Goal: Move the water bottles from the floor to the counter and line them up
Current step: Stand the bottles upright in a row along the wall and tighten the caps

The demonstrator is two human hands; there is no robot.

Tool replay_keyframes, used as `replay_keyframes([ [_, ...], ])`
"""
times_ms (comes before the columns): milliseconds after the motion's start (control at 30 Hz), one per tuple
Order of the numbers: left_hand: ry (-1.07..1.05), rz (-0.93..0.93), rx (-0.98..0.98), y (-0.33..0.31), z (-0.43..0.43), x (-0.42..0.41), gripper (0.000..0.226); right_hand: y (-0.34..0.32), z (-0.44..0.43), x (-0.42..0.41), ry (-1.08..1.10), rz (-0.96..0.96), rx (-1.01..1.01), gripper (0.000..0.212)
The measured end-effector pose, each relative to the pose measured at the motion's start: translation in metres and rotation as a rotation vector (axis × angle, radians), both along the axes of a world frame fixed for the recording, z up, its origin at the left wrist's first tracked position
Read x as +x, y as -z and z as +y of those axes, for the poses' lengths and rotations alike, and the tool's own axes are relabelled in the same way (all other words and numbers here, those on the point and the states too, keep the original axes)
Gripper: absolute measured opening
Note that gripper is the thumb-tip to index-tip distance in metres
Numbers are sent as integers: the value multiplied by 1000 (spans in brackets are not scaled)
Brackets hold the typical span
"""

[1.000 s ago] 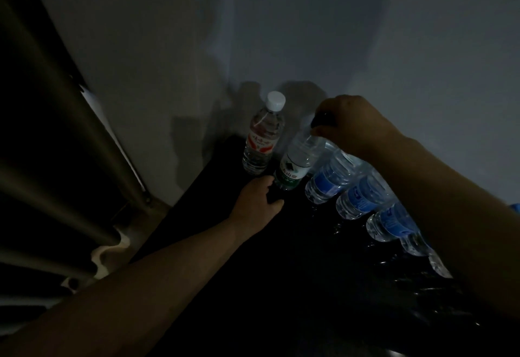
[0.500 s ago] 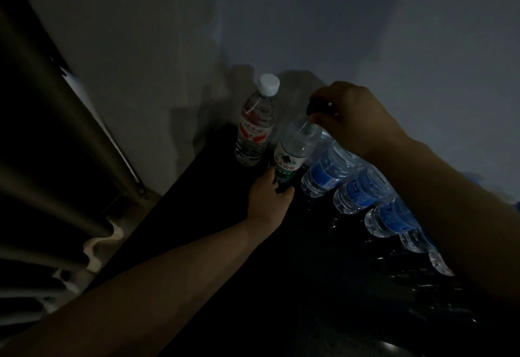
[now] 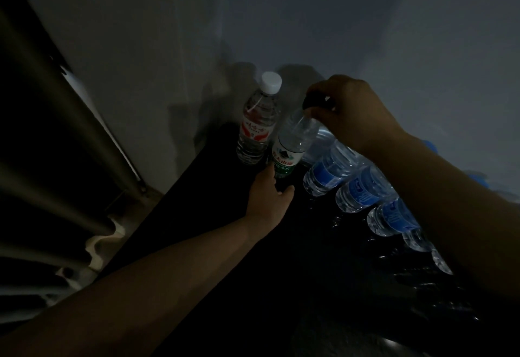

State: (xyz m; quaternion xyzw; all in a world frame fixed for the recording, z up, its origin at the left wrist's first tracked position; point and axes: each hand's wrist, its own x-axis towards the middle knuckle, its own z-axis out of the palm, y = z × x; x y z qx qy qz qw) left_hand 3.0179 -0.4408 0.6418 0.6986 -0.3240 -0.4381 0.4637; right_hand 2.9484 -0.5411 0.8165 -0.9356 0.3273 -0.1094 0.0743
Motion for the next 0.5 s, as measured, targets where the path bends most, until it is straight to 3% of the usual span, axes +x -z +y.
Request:
replay_keyframes([
  [367,-7,55,-16,4,1,1,76,-2,-2,-5,30,-6,20,25],
  [500,7,15,-7,5,2,4,78,-2,0,-5,52,-19,44,34],
])
